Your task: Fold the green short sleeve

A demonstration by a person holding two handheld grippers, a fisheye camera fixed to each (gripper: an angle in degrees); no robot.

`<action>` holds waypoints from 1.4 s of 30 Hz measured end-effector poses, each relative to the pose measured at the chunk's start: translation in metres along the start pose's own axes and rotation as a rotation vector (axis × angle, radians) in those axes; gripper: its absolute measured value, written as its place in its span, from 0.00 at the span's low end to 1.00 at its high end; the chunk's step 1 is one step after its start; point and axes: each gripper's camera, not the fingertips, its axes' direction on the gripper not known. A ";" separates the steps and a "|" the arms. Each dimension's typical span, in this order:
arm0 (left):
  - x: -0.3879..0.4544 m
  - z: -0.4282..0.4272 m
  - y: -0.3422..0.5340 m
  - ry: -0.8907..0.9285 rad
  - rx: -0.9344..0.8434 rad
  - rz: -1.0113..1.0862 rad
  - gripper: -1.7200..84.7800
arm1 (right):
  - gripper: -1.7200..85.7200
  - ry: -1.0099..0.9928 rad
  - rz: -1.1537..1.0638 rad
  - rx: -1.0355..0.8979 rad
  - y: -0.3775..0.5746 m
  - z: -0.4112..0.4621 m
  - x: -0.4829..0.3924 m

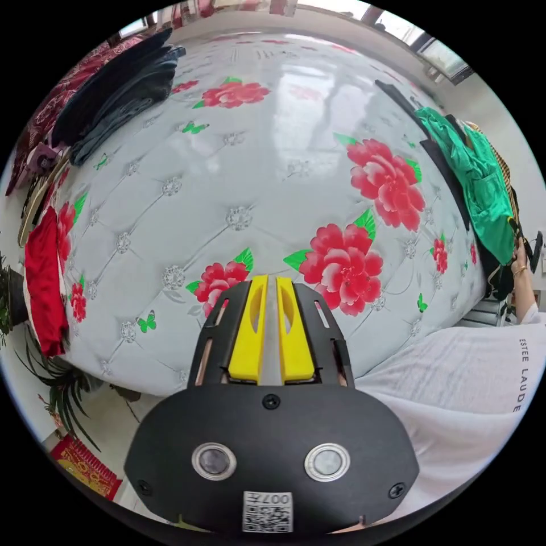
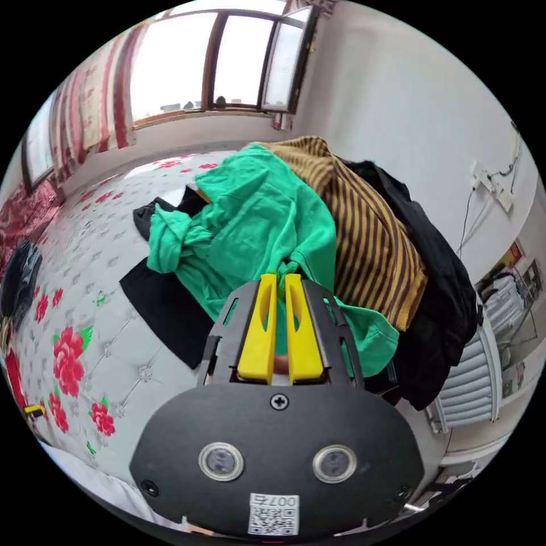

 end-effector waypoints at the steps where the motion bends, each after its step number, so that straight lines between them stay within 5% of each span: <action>1: 0.011 -0.015 0.001 0.043 0.081 0.035 0.07 | 0.03 -0.049 -0.032 0.018 0.004 -0.011 -0.016; 9: 0.102 -0.148 0.031 0.175 0.550 0.627 0.17 | 0.02 -0.934 -0.576 0.027 0.055 -0.117 -0.219; 14: 0.092 -0.192 0.092 0.057 0.724 0.780 0.17 | 0.02 -1.065 -0.760 0.059 0.063 -0.154 -0.263; 18: 0.035 -0.201 0.118 0.227 0.710 0.675 0.18 | 0.02 -1.240 -0.829 0.034 0.071 -0.159 -0.265; 23: -0.012 -0.216 0.161 0.094 0.690 0.659 0.19 | 0.02 -1.246 -0.805 0.018 0.073 -0.160 -0.258; 30: -0.030 -0.208 0.159 0.221 0.688 0.704 0.13 | 0.02 -1.127 -0.983 0.158 0.089 -0.212 -0.270; 32: -0.052 -0.212 0.159 0.363 0.722 0.658 0.09 | 0.03 -1.139 -0.977 0.199 0.089 -0.213 -0.256; 35: -0.077 -0.217 0.156 0.332 0.727 0.559 0.07 | 0.04 -1.089 -0.821 0.261 0.083 -0.194 -0.215; 42: -0.128 -0.244 0.157 0.427 0.837 0.452 0.07 | 0.09 -1.011 -0.744 -0.089 0.106 -0.104 -0.185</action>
